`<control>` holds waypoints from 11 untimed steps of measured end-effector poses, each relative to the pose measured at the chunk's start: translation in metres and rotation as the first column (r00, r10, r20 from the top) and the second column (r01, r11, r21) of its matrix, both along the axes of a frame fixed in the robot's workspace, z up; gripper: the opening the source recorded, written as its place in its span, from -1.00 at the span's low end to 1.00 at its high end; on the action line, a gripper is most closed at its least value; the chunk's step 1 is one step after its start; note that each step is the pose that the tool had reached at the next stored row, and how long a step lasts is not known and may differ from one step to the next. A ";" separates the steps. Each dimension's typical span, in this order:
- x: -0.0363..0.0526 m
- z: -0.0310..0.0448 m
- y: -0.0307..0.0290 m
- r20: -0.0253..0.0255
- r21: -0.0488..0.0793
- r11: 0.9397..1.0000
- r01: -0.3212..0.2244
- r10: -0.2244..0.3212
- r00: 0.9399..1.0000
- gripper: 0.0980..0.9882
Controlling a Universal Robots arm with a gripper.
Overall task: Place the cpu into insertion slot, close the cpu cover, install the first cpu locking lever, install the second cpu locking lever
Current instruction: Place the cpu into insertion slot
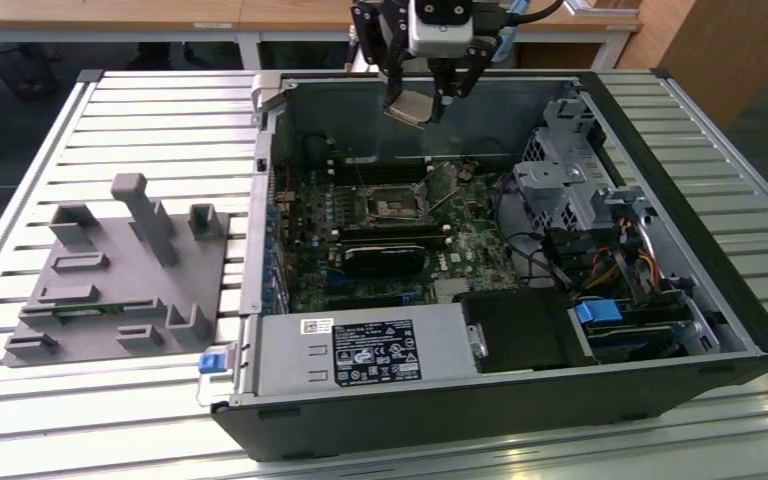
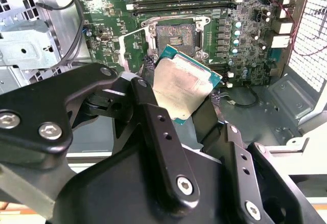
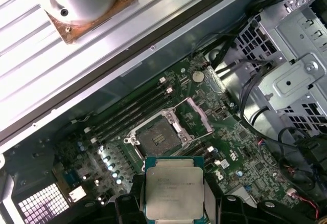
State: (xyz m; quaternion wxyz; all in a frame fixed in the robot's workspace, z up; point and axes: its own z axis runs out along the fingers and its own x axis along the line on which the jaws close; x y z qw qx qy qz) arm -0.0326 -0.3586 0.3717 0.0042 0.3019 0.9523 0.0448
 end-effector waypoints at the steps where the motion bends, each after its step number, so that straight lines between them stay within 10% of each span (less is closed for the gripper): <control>1: 0.0000 0.0000 0.0000 0.000 0.000 1.000 0.004 -0.004 1.000 0.00; 11: 0.0000 -0.0003 0.0000 0.000 0.000 0.999 0.038 -0.038 0.999 0.00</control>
